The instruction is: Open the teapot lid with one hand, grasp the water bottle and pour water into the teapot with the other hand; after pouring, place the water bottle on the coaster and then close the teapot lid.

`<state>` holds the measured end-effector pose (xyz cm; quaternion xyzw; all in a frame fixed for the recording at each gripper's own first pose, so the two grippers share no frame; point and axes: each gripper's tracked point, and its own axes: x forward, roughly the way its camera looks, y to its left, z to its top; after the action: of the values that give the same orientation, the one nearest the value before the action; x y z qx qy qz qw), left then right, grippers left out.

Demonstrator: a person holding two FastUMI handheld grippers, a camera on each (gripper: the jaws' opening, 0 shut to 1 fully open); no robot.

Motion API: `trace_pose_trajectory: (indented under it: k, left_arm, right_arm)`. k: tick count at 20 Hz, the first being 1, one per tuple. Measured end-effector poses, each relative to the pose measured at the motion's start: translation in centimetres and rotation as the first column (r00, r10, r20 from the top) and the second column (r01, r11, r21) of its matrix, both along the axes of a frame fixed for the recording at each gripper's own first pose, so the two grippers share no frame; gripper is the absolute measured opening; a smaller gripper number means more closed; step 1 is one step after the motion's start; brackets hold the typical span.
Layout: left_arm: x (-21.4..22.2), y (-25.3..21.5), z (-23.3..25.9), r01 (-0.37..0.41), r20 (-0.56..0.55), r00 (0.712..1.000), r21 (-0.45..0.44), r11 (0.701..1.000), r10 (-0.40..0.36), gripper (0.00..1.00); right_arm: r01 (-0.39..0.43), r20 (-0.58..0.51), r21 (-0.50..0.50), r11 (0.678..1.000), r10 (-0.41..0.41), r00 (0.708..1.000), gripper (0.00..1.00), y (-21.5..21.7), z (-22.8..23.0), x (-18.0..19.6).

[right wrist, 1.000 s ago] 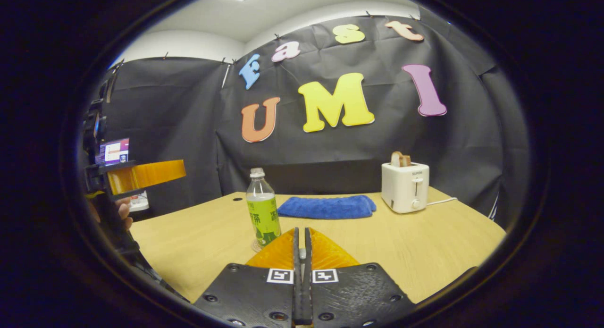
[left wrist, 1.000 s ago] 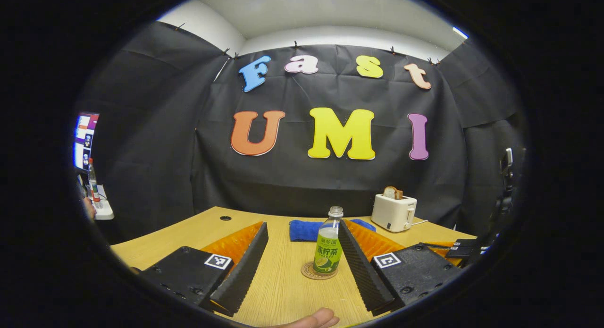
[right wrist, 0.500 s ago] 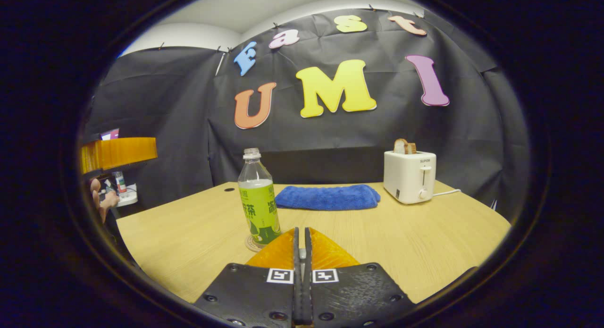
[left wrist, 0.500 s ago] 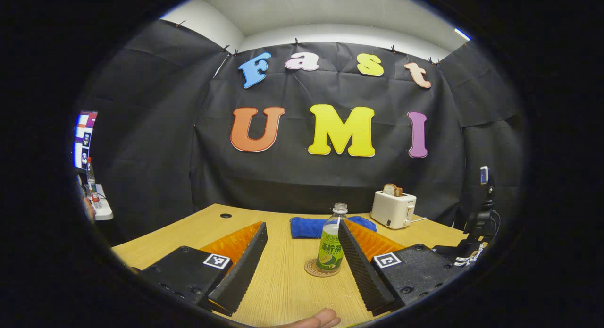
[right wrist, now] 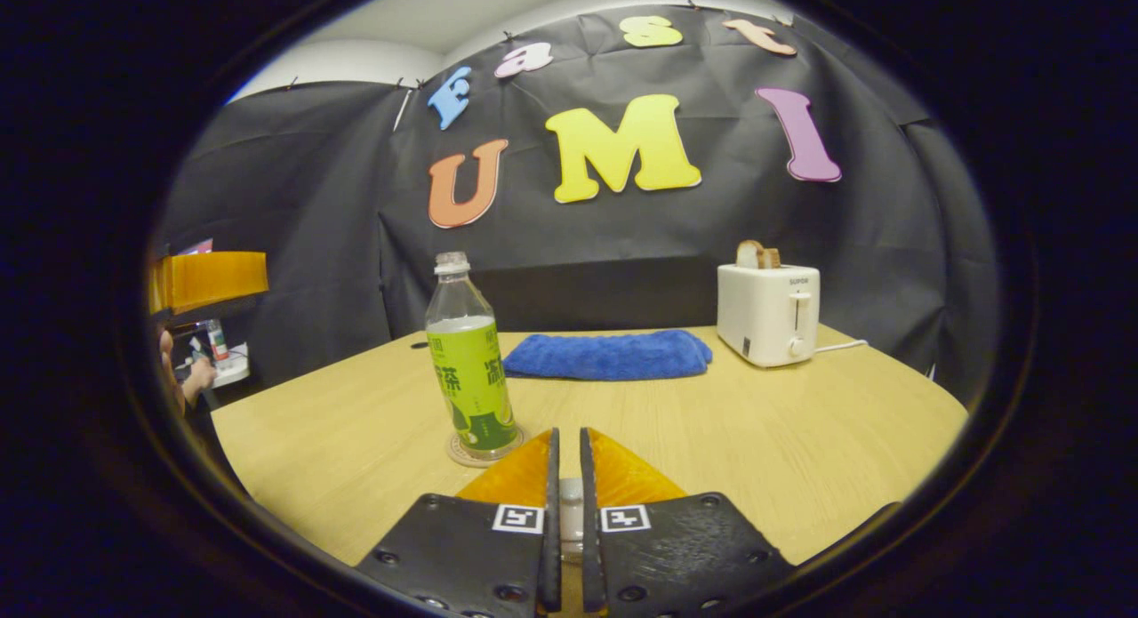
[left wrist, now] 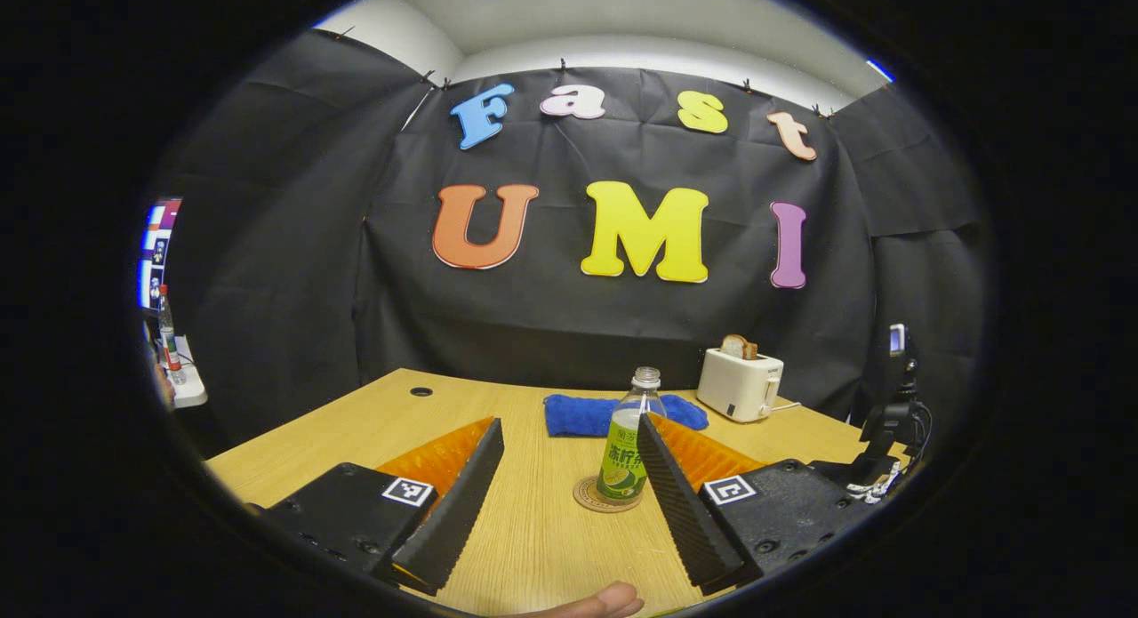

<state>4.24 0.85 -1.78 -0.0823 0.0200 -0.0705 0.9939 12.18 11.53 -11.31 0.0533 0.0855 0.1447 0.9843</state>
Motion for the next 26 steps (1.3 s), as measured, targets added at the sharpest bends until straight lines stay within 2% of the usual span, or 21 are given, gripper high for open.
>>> trace_pose_trajectory:
  k: [6, 8, 9, 11, 12, 14, 16, 17, 19, 21, 22, 23, 26]
  left_arm:
    - [-0.3, -0.3, 0.1, 0.017, -0.001, 1.000, 0.015, 1.000, -0.017, 0.94]
    - [-0.5, -0.5, 0.1, 0.018, -0.004, 1.000, 0.027, 0.999, -0.018, 0.95]
    - [-0.6, -0.5, 0.2, 0.016, -0.003, 1.000, 0.037, 0.999, -0.016, 0.95]
    - [-0.8, -0.6, 0.3, 0.008, -0.004, 1.000, 0.052, 0.999, -0.008, 0.95]
    - [-1.1, -1.0, 0.5, 0.012, -0.003, 1.000, 0.056, 0.998, -0.012, 0.95]
    - [-1.5, -1.5, 1.0, 0.021, 0.005, 1.000, 0.069, 0.997, -0.022, 0.94]
    - [-1.7, -1.7, 1.4, 0.021, 0.018, 1.000, 0.084, 0.996, -0.022, 0.94]
    - [-1.8, -1.6, 1.5, 0.018, 0.018, 1.000, 0.080, 0.997, -0.019, 0.94]
    - [-2.3, -1.8, 1.6, 0.025, 0.000, 1.000, 0.058, 0.998, -0.025, 0.94]
    - [-2.8, -1.8, 2.3, 0.034, 0.008, 0.999, 0.049, 0.998, -0.034, 0.95]
    - [-3.0, -1.7, 2.5, 0.032, 0.012, 0.999, 0.055, 0.998, -0.033, 0.94]
    - [-3.2, -1.3, 2.7, 0.025, 0.016, 1.000, 0.066, 0.998, -0.026, 0.94]
    - [-3.6, -0.9, 2.8, 0.005, 0.013, 1.000, 0.083, 0.997, -0.006, 0.95]
  right_arm:
    - [0.023, 0.035, -0.012, 1.000, -0.022, 0.999, 0.30, -0.4, 2.4, -0.6]
    - [0.039, 0.048, -0.017, 0.999, -0.039, 0.998, 0.42, -1.0, 3.3, -1.1]
    - [0.042, 0.053, -0.007, 0.999, -0.041, 0.998, 0.53, -1.1, 4.0, -1.5]
    - [0.040, 0.064, 0.019, 0.999, -0.041, 0.997, 0.67, -1.3, 5.2, -2.5]
    - [0.033, 0.069, 0.023, 0.999, -0.035, 0.997, 0.72, -1.4, 5.9, -3.2]
    - [0.052, 0.090, 0.008, 0.999, -0.052, 0.995, 0.99, -2.4, 7.4, -4.3]
    - [0.072, 0.121, -0.006, 0.997, -0.070, 0.990, 0.93, -3.1, 9.3, -5.7]
    - [0.069, 0.127, -0.005, 0.998, -0.068, 0.990, 0.96, -3.2, 10.1, -6.5]
    - [0.065, 0.128, 0.004, 0.998, -0.064, 0.990, 0.93, -3.6, 11.3, -8.0]
    - [0.084, 0.124, 0.001, 0.996, -0.083, 0.989, 0.96, -4.6, 12.4, -9.1]
    - [0.097, 0.117, -0.010, 0.995, -0.095, 0.989, 0.99, -5.1, 12.7, -9.6]
    - [0.103, 0.114, -0.016, 0.995, -0.100, 0.988, 0.96, -5.5, 13.1, -10.1]
    - [0.113, 0.131, -0.019, 0.993, -0.109, 0.985, 0.99, -6.5, 14.4, -11.4]
